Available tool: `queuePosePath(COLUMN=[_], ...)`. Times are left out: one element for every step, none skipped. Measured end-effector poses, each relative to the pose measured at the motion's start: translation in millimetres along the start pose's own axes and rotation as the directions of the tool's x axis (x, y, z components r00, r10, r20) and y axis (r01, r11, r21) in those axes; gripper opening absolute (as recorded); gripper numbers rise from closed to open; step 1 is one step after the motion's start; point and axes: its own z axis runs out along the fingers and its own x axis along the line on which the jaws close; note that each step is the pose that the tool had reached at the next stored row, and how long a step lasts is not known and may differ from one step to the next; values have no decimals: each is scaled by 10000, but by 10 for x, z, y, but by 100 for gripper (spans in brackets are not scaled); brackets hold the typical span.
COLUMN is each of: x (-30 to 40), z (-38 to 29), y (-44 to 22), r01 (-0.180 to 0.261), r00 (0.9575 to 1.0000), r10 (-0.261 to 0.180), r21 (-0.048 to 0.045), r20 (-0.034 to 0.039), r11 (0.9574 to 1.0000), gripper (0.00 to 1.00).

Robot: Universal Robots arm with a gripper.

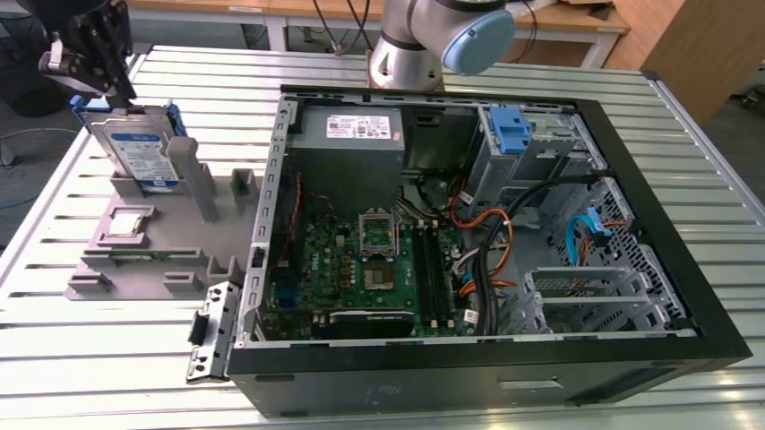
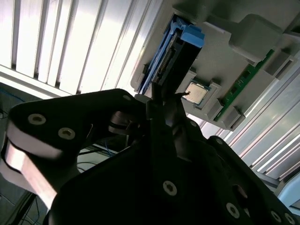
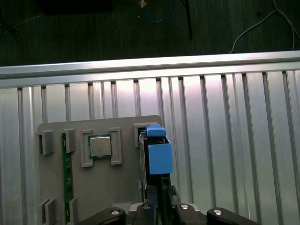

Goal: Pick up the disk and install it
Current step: 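Pick up the disk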

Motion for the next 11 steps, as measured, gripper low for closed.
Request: queuePosePath(x=[0,0,0,0,0,0,0,0,0,0,0], z=[-1,-1,-2,-2,-2,-3,-3,-3,-4,-4,-5], y=[0,0,0,0,0,0,0,0,0,0,0], r01=[0,0,0,0,0,0,0,0,0,0,0], r00=[10000,10000,10000,10000,10000,10000,10000,10000,10000,10000,10000], r10=[0,0,0,0,0,0,0,0,0,0,0], r21=[-1,-1,-1,0,-1,-1,-1,-1,0,-1,0], r20=[0,0,0,0,0,0,0,0,0,0,0], r11=[10000,10000,10000,10000,10000,10000,10000,10000,10000,10000,10000], gripper=[23,29,29,41,41,47,53,53,58,58,65])
